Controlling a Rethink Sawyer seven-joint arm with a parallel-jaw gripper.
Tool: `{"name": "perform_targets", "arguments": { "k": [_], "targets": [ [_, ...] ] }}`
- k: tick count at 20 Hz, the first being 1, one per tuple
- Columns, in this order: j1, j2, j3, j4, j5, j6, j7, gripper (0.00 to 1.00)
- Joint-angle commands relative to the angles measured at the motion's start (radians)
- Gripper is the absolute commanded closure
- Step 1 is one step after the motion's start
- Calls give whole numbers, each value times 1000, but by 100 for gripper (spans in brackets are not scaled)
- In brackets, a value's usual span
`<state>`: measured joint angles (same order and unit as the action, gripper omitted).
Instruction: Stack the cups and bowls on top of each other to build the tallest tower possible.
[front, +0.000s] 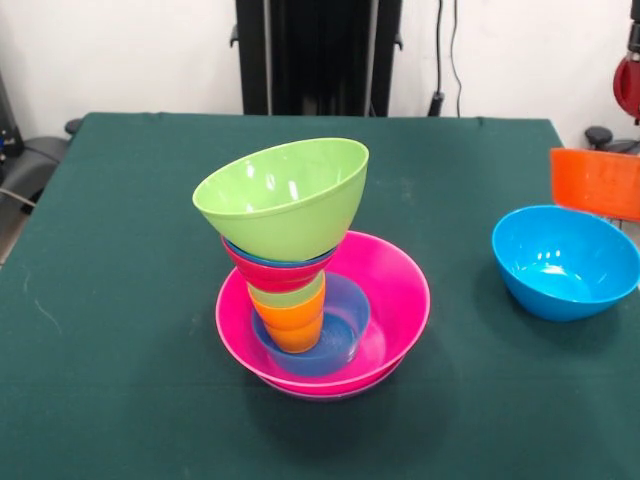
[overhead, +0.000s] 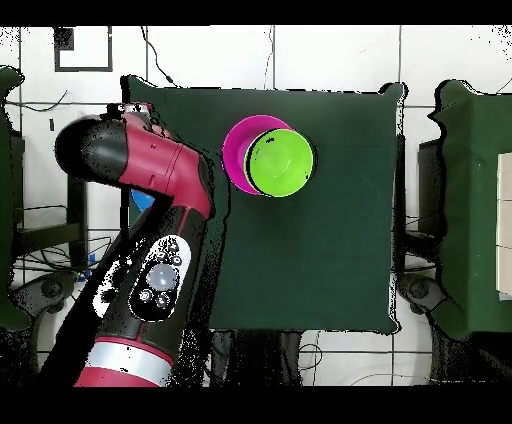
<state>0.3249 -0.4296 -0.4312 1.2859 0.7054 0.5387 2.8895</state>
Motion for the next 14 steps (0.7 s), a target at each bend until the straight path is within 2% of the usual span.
{"name": "perform_targets", "arguments": {
  "k": [1,8,14],
  "targets": [
    [-42,24,100,93,5,22,142,100],
    [-95,14,133,162,-24,-37,46,100],
    [-128,4,160,207,-43,-68,7,100]
  ]
}}
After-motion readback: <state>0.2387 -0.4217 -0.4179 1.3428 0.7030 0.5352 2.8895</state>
